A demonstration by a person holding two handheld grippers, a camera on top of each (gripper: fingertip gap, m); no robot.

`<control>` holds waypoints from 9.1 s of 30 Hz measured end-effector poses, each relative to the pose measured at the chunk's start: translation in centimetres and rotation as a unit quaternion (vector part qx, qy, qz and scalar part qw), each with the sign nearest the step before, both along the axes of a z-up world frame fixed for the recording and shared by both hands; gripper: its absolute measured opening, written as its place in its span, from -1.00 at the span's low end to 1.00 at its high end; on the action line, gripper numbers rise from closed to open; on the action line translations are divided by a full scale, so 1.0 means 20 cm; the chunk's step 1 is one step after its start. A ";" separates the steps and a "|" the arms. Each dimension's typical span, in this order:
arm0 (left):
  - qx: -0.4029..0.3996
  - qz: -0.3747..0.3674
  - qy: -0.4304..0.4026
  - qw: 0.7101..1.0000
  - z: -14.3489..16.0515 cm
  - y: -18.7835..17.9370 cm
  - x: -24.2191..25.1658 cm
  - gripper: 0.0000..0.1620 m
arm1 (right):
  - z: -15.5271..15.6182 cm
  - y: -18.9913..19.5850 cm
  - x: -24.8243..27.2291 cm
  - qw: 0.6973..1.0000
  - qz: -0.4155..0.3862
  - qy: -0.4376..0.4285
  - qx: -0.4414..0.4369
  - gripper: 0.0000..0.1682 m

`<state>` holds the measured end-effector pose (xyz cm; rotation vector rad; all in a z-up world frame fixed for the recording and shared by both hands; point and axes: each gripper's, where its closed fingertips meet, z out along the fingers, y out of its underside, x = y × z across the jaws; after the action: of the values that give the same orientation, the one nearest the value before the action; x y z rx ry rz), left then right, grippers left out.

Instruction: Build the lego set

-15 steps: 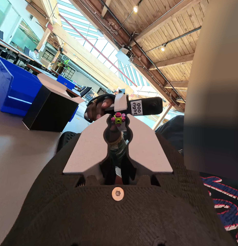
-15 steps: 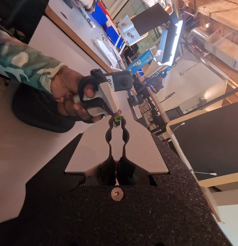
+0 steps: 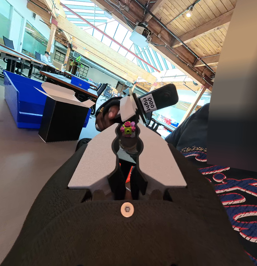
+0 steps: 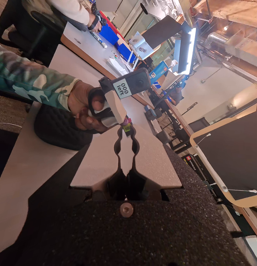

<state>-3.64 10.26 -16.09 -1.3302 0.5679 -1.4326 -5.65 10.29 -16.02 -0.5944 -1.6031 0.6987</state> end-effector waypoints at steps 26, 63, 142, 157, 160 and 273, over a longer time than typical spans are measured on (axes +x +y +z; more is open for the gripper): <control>0.183 0.141 0.229 0.946 -0.06 0.02 -0.05 -0.64 | -0.05 0.02 0.01 0.920 0.086 -0.029 -0.381 -0.88; 0.173 0.128 0.361 0.907 -0.21 0.03 -0.05 -0.78 | -0.16 0.03 0.02 0.970 0.025 -0.157 -0.183 -0.83; 0.197 0.208 0.177 0.942 -0.01 0.09 -0.09 -0.77 | 0.07 0.28 0.17 0.902 -0.062 0.123 -0.409 -0.89; 0.182 0.226 0.192 0.937 -0.06 0.13 -0.12 -0.77 | -0.14 0.95 0.88 0.781 -0.580 -0.020 -0.230 -0.72; 0.181 0.227 0.188 0.938 -0.06 0.13 -0.13 -0.77 | -0.15 0.96 0.88 0.779 -0.582 -0.024 -0.232 -0.65; 0.083 0.142 0.141 0.976 -0.05 0.04 -0.28 -0.78 | 0.03 0.22 0.11 0.952 -0.104 0.044 -0.283 -0.87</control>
<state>-9.32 11.11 -17.03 -1.4265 0.6389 -0.9513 -3.41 14.74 -15.42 -1.1151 -1.2257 1.0173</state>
